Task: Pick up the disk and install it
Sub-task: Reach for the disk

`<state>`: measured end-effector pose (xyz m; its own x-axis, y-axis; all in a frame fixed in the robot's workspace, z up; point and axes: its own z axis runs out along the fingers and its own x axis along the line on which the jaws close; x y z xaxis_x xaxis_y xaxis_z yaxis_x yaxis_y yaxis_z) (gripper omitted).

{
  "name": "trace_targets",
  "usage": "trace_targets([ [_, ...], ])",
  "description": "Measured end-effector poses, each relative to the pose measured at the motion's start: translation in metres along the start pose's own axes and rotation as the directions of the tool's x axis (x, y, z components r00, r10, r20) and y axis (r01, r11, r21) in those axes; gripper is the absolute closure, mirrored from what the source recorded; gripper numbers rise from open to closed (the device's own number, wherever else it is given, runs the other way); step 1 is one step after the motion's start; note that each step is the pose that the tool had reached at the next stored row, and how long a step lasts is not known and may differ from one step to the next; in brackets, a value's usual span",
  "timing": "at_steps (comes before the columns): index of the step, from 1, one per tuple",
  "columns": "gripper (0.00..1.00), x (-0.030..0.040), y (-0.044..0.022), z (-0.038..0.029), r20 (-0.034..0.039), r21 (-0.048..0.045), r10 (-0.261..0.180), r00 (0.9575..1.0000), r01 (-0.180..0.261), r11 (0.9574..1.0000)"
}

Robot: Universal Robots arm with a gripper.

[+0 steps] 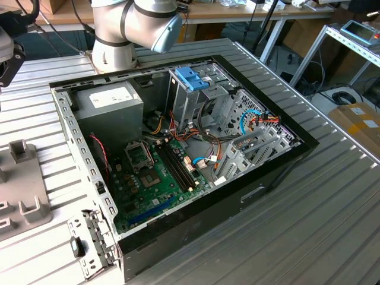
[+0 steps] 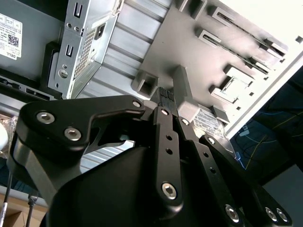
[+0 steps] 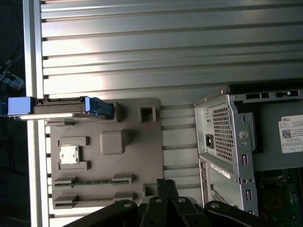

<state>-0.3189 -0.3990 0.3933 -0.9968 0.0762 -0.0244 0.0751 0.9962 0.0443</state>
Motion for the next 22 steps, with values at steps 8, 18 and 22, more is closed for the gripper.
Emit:
trace_targets([
  [8, 0.9, 0.0028, -0.0002, -0.0001, 0.0, 0.0, 0.0, 1.0, 0.0, 1.0],
  [18, 0.9, 0.0061, -0.0005, -0.0001, 0.0001, -0.0001, 0.0, 1.0, 0.0, 1.0],
  [22, 0.9, 0.0076, -0.0006, -0.0002, 0.0, 0.0, 0.0, 1.0, 0.0, 1.0],
])
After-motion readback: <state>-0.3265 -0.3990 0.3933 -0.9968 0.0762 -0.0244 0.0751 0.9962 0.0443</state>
